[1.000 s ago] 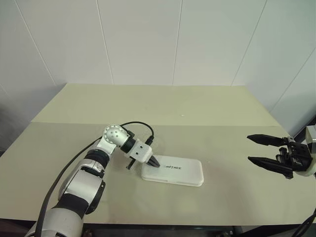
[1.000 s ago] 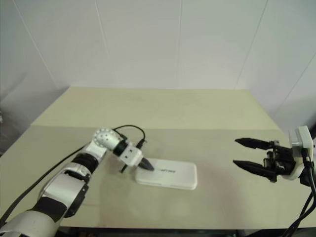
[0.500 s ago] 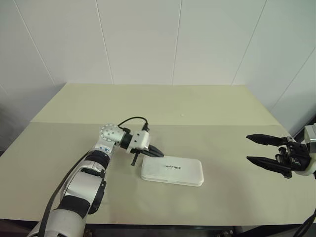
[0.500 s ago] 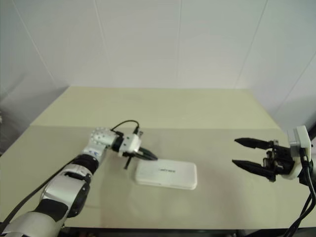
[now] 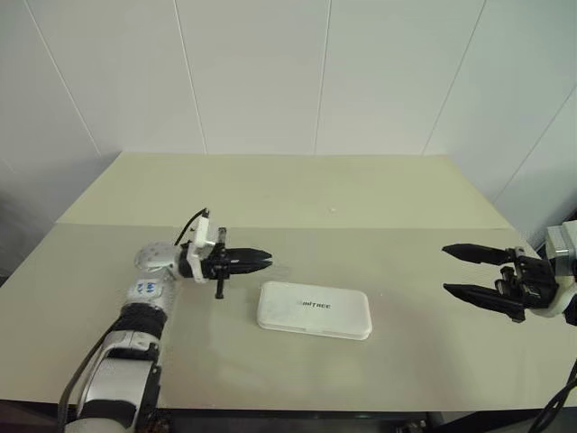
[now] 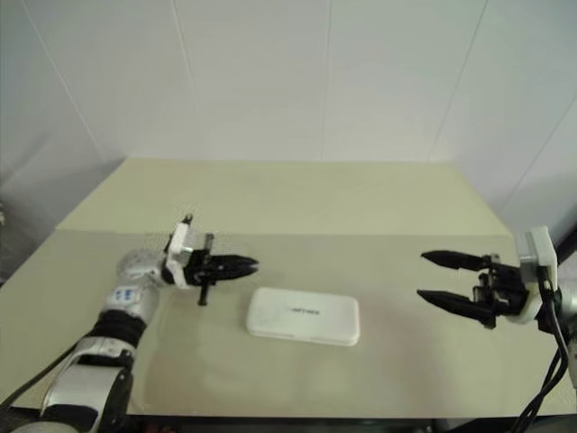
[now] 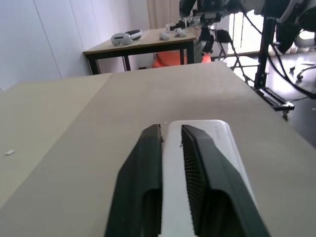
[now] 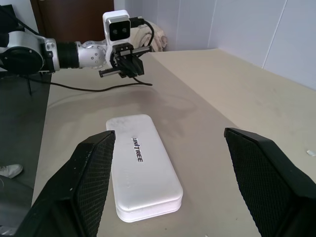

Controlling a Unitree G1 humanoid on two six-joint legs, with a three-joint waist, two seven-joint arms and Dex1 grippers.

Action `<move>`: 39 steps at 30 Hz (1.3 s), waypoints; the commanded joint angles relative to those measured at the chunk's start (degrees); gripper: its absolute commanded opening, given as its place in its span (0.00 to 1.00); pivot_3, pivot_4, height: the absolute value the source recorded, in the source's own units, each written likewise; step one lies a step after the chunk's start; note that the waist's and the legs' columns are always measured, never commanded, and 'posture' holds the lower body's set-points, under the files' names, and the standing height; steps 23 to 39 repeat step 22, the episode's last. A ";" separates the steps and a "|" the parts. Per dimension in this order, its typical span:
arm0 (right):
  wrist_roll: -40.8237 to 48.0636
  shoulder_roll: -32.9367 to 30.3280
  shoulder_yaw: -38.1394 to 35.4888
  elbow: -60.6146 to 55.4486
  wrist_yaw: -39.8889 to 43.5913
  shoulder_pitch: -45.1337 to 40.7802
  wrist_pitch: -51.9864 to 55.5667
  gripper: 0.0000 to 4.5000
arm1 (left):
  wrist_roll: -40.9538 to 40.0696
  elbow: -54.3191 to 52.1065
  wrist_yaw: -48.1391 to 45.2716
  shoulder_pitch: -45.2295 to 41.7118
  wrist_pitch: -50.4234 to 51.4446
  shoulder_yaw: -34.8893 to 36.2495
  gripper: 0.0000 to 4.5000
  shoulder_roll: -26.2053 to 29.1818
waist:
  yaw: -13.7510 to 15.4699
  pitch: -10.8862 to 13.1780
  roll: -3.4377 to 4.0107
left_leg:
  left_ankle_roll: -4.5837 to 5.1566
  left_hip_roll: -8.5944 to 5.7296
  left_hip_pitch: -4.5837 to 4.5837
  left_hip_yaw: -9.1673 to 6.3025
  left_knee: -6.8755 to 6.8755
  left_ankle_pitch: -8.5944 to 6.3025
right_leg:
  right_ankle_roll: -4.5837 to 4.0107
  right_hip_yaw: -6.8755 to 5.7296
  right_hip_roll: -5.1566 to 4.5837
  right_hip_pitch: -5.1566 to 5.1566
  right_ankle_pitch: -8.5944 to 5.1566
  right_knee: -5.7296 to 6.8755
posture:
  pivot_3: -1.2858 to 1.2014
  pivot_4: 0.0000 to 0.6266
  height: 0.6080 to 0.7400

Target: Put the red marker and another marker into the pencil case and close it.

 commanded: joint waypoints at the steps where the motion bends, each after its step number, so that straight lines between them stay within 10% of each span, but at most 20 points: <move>1: -0.01 -0.77 -0.65 0.39 1.18 -1.53 -0.10 1.00 | -3.45 -3.62 -6.42 1.52 -0.01 -0.48 0.43 2.48 | 0.08 0.01 0.01 | 0.00 0.00 0.01 0.00 0.01 0.00 | 0.00 0.00 0.00 0.00 0.00 0.01 | 0.52 0.24 1.00; 9: -1.15 -1.60 0.73 1.45 1.89 -4.14 0.97 1.00 | -7.29 -2.45 -6.42 1.41 -1.81 -4.50 0.99 9.32 | 0.09 0.01 0.03 | -0.03 -0.01 0.01 0.01 -0.02 0.01 | -0.03 0.00 -0.01 0.01 -0.01 -0.03 | 0.52 0.24 1.00; 39: 1.21 -0.38 -1.45 -7.53 -1.31 1.54 2.99 1.00 | -9.92 1.93 -6.42 -0.23 -6.19 -7.52 0.99 12.34 | 0.08 0.02 0.04 | -0.05 0.00 0.00 0.01 -0.05 -0.02 | -0.08 -0.01 -0.01 -0.02 -0.04 -0.05 | 0.52 0.24 1.00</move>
